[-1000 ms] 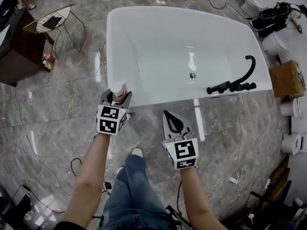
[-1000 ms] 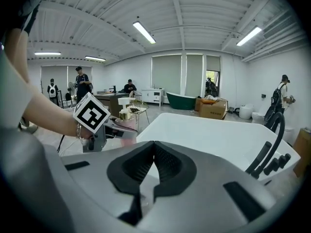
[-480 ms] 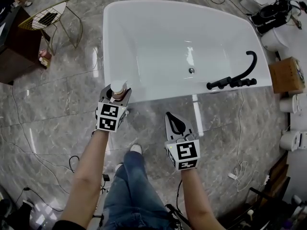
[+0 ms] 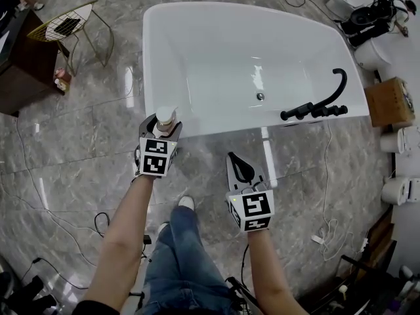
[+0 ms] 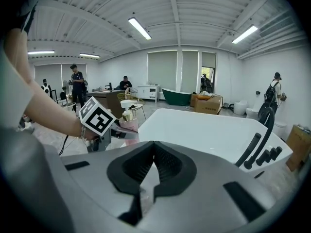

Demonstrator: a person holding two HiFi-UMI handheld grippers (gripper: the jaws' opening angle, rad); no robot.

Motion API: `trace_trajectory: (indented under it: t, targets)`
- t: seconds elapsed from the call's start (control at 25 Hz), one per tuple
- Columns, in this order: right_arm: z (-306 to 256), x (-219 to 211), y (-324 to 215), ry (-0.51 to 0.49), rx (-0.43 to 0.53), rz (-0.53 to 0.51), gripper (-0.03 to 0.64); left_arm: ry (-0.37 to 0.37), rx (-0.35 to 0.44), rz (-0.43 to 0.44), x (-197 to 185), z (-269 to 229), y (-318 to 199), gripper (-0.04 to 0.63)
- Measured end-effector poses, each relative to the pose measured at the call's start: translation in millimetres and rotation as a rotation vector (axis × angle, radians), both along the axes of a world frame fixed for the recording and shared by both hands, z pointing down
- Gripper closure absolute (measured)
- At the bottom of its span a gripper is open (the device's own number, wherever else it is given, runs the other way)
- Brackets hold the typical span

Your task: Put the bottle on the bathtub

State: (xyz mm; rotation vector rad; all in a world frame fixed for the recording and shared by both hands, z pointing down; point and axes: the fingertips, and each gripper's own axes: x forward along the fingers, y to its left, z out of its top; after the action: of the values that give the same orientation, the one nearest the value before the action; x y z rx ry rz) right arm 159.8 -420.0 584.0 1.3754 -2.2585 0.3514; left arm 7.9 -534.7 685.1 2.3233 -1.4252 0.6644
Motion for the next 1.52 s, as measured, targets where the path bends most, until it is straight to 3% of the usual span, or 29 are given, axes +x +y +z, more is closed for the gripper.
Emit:
trace_trajectory:
  t: [0.56,0.76,1.2,1.52]
  targets:
    - [-64.4,-31.9,55.4,-0.004,0.055,0.038,0.601,0.099,0.097,0.003,-20.5,-86.9,81.3,0.287]
    - [-101.7,-57.9,80.5,-0.069,0.114,0.056,0.601,0.119,0.155,0.010,-46.9,-132.4,116.1,0.287]
    - [-163.6,-108.0,152.5,-0.073,0.221,0.061,0.601,0.141,0.282,0.068,-90.7,-220.0,202.0,0.288]
    - [-200.9,-124.0,218.6,-0.092,0.283,0.076,0.601,0.170,0.363,0.068,-117.4,-272.6,260.5,0.337]
